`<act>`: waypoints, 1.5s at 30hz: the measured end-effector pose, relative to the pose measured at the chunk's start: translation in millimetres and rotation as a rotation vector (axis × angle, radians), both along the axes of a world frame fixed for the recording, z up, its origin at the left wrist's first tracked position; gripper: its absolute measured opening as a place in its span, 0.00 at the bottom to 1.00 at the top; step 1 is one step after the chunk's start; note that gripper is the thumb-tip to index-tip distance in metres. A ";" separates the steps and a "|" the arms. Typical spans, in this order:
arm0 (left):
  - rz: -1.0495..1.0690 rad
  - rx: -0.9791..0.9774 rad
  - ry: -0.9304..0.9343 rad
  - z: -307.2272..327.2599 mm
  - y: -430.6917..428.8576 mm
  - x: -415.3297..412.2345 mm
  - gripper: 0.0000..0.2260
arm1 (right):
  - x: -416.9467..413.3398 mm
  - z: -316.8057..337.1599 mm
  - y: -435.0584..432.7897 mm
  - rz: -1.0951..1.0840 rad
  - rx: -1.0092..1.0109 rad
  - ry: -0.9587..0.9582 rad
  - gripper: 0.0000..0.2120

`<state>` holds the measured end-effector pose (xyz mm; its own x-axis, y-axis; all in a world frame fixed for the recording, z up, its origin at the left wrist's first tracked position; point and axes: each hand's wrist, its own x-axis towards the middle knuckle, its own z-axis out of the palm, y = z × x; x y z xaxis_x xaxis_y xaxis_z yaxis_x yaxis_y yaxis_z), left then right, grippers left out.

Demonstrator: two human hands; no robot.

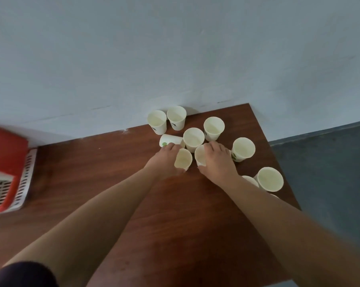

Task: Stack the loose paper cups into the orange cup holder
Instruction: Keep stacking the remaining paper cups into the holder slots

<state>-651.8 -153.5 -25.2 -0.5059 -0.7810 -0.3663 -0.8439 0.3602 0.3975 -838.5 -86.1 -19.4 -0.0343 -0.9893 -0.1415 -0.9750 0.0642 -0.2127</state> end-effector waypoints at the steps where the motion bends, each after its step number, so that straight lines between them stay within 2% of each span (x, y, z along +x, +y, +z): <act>1: 0.000 -0.004 0.011 -1.0 0.3 1.8 0.37 | 0.3 -0.1 -0.9 0.002 -0.006 0.004 0.27; 5: 0.043 0.030 0.051 3.6 -1.4 13.5 0.38 | 6.1 5.8 -4.8 0.007 0.008 -0.025 0.31; 8: 0.084 0.058 0.098 10.4 -5.5 32.4 0.39 | 16.3 16.8 -5.7 0.029 0.015 -0.038 0.30; 15: 0.284 -0.035 0.211 49.5 -1.2 118.6 0.37 | 73.6 55.9 1.2 -0.027 -0.019 -0.217 0.34; 21: 0.520 -0.116 0.224 77.4 22.9 249.5 0.35 | 190.3 86.4 -12.4 0.071 -0.004 -0.335 0.34; 29: 0.829 -0.213 0.274 98.7 64.6 447.2 0.34 | 366.9 104.3 -18.8 0.200 -0.005 -0.400 0.34; 34: 0.942 -0.233 0.291 88.6 72.5 520.2 0.35 | 443.9 98.0 -21.0 0.234 -0.014 -0.411 0.34; 41: 0.920 -0.221 0.245 54.9 50.1 531.8 0.35 | 489.5 84.7 -32.8 0.206 -0.027 -0.387 0.34; 45: 0.812 -0.214 0.125 30.7 38.8 532.5 0.33 | 498.0 73.8 -42.7 0.183 -0.036 -0.365 0.36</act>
<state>-119.3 -114.7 5.4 0.2146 -0.9654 -0.1483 -0.8278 -0.2604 0.4970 -340.5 -128.7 54.4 0.1887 -0.9790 -0.0768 -0.8295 -0.1170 -0.5461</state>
